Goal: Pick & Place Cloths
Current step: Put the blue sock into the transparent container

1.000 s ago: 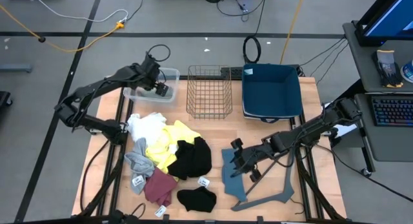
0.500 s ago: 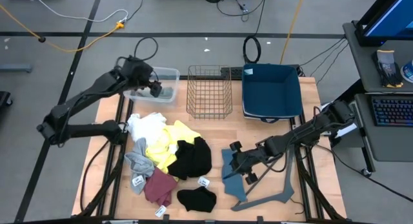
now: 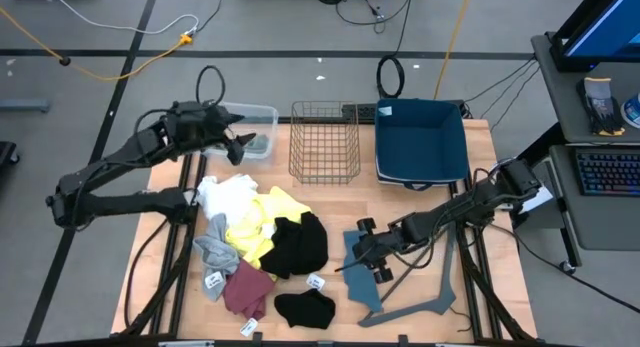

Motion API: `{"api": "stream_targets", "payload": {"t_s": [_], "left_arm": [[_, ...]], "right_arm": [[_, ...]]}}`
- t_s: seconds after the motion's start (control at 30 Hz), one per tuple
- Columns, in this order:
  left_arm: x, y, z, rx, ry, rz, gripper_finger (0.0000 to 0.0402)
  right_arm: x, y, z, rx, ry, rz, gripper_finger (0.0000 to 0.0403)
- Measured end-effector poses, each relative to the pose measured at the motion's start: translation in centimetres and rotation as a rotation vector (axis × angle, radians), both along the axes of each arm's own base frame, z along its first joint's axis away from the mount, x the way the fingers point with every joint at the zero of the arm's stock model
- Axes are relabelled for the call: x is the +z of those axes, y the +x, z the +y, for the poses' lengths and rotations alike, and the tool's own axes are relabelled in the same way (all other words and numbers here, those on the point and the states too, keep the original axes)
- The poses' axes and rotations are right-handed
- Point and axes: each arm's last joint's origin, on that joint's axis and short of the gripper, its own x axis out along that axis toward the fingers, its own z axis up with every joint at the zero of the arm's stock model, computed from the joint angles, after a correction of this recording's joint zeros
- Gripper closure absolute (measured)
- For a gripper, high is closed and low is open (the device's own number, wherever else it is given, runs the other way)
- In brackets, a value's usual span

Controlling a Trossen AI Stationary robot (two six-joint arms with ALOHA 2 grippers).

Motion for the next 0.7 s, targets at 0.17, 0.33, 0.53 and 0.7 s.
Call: {"api": "stream_targets", "payload": {"t_s": [0.17,0.33,0.53,0.7], "left_arm": [[0.2,0.6,-0.8,-0.069,0.032,-0.005,0.0103],[0.2,0.9,-1.2,-0.101,0.035,-0.003,0.0099],[0.2,0.9,-1.5,-0.116,0.034,0.0,0.0101],[0.1,1.0,-1.6,-0.121,0.03,0.005,0.0096]], "right_arm": [[-0.3,1.1,0.4,0.001,-0.022,0.052,0.0275],[-1.9,2.4,0.7,-0.003,-0.043,0.11,0.0275],[-3.9,2.9,0.4,-0.072,-0.044,0.186,0.0275],[-4.2,2.8,0.0,-0.142,-0.035,0.225,0.0288]]}}
